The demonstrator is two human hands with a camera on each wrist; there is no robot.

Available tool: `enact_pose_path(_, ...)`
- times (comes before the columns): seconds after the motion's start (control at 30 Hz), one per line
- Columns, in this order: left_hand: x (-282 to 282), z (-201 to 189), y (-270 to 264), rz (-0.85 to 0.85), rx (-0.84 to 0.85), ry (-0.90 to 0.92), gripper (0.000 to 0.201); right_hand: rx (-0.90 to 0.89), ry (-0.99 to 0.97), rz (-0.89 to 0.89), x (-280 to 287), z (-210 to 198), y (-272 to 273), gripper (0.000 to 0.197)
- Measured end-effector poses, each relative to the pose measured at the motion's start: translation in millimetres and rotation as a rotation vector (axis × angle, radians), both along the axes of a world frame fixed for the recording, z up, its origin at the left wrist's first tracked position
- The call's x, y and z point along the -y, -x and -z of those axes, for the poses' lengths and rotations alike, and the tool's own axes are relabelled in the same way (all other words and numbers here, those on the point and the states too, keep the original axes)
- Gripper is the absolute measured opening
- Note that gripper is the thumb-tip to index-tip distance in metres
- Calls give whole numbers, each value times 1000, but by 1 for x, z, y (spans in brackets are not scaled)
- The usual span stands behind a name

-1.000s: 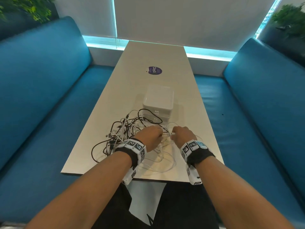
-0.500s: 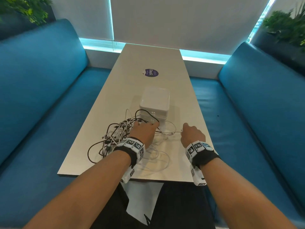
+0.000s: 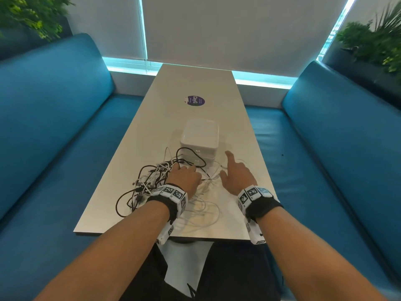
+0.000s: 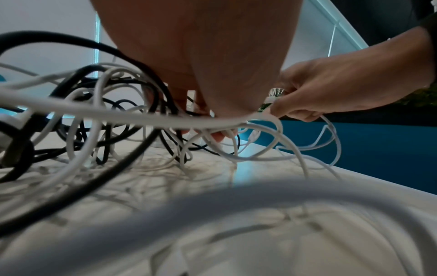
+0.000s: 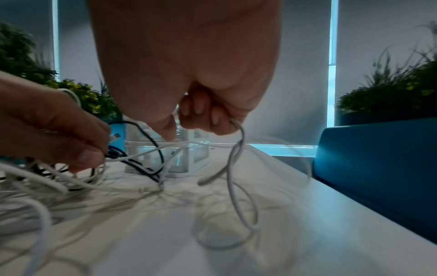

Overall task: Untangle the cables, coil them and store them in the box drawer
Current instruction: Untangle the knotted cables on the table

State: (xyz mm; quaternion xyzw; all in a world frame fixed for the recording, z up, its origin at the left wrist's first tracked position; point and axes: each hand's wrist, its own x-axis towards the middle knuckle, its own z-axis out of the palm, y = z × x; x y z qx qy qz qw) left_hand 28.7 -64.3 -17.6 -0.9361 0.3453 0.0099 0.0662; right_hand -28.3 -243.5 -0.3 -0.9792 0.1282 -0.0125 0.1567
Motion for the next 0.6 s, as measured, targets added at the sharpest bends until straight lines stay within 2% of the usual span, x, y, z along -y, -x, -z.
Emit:
enact_pose_path(0.1, -1, -4, 1, 28, -23, -3, 29, -35, -34, -154, -13, 7, -3, 42)
enact_pose_path(0.2, -5, -5, 0, 42, -35, 35, 27, -113, -51, -178, -19, 11, -7, 23)
enact_pose_path(0.4, -9, -5, -3, -41, -46, 87, 24, -57, 27, -102, -18, 8, -6, 21)
enact_pose_path(0.5, -16, -7, -10, -102, -74, 90, 24, -79, 76, 14, 1, 5, 0, 20)
enact_pose_path(0.6, -17, -8, -12, -41, -70, 89, 26, -105, 139, 113, 19, 4, 10, 19)
